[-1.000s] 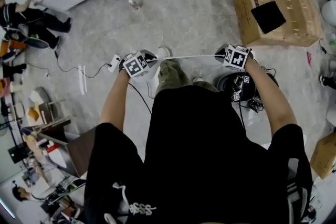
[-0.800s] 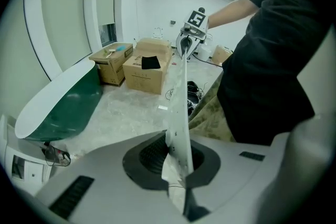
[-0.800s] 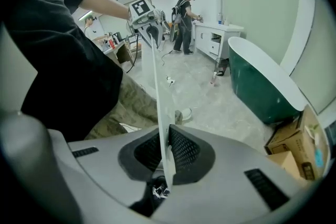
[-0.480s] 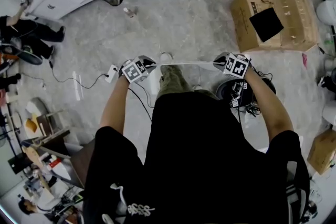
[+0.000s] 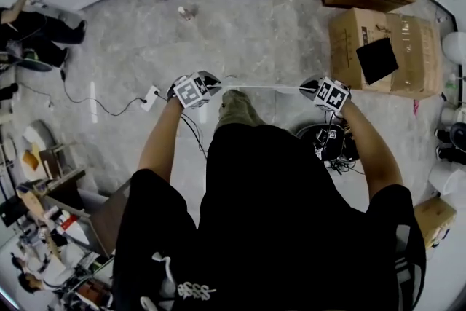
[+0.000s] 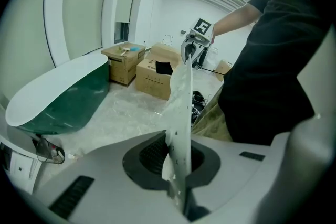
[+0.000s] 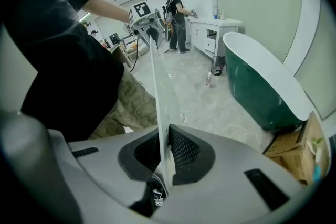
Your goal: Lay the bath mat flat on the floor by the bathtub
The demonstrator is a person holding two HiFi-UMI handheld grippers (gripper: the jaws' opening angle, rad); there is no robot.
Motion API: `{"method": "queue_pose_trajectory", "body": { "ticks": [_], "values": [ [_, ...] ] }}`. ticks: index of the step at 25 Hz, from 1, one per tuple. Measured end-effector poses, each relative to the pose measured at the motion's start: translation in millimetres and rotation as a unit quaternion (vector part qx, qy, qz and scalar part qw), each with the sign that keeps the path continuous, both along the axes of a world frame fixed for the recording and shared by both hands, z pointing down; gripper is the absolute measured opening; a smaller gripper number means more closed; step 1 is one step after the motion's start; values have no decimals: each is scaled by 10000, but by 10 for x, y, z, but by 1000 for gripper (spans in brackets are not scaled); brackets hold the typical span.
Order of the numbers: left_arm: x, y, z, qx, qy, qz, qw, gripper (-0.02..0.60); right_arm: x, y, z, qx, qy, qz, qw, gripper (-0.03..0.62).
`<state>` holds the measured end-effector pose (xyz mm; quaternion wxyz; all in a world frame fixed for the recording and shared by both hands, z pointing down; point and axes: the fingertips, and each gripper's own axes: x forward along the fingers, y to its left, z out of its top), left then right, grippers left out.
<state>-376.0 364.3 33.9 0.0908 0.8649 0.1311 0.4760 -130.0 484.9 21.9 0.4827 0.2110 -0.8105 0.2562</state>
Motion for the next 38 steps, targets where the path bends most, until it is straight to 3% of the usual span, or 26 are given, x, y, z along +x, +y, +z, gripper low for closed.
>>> {"method": "queue_pose_trajectory", "body": {
  "ticks": [9, 24, 32, 38],
  "values": [
    [101, -795, -60, -238, 205, -171, 9994, 26, 107, -800, -84, -113, 274, 105, 9995, 29],
    [75, -1929, 123, -261, 485, 51, 9985, 26, 26, -1912, -87, 25, 709, 604, 9956, 29],
    [147, -2138, 54, -191, 438, 29, 9989, 26, 135, -2183, -118, 135, 697, 660, 9953, 29],
    [195, -2274, 91, -224, 391, -382, 9983, 26, 248, -2414, 38, 267, 496, 463, 9973, 29]
  ]
}}
